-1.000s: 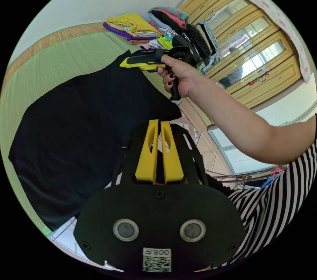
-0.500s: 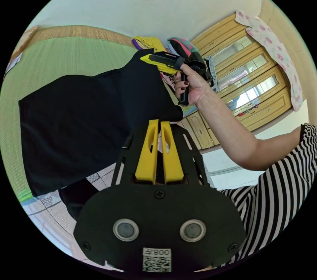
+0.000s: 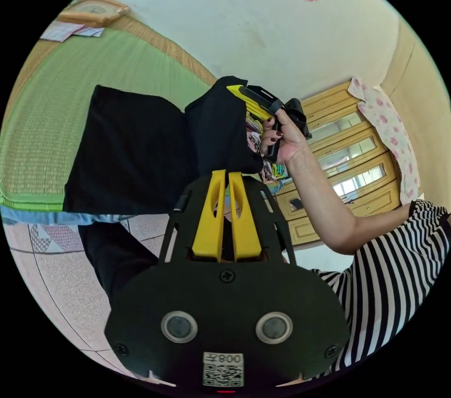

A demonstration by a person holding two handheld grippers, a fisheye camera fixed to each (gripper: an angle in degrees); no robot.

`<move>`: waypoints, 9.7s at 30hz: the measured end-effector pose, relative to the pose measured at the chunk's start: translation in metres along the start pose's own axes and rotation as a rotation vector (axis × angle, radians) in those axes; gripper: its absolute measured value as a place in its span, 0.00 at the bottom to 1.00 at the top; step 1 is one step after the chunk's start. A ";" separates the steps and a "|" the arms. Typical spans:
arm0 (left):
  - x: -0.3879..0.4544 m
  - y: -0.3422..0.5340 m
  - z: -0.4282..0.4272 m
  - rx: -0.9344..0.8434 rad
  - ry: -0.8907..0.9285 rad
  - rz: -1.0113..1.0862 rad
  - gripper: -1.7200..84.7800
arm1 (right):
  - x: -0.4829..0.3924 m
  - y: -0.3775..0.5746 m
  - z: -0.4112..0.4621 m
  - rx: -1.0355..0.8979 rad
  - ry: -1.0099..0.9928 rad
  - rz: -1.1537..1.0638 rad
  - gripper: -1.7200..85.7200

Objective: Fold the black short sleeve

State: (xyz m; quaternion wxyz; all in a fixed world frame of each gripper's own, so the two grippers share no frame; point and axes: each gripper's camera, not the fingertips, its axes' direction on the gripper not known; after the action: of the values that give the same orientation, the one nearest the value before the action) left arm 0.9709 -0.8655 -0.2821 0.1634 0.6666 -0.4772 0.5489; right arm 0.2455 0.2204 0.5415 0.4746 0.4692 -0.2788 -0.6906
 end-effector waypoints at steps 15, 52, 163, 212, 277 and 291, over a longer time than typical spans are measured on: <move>-0.226 0.105 0.004 0.134 0.040 -0.300 0.03 | -0.113 -0.056 0.168 -0.231 0.123 -0.025 0.04; -0.478 0.255 0.129 0.248 0.296 -0.563 0.03 | -0.229 -0.134 0.310 -0.375 0.197 -0.014 0.06; -0.237 0.111 0.085 -0.068 -0.339 -0.199 0.02 | -0.037 -0.045 0.148 -0.259 0.353 -0.115 0.02; -0.277 0.145 0.302 -0.245 0.232 -0.430 0.06 | 0.219 0.252 0.130 -0.318 -0.260 0.300 0.10; -0.363 0.332 0.182 0.252 0.510 -0.699 0.07 | 0.219 0.300 0.075 -0.243 -0.430 0.248 0.04; -0.309 0.318 0.133 0.227 0.545 -0.674 0.07 | 0.276 0.349 0.015 -0.261 -0.393 0.268 0.04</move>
State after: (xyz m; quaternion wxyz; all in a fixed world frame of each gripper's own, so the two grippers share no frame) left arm 0.8065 -0.9790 -0.6997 0.3788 0.6297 -0.1097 0.6693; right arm 0.3388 -0.1709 0.7314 0.5552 0.2197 -0.3338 -0.7295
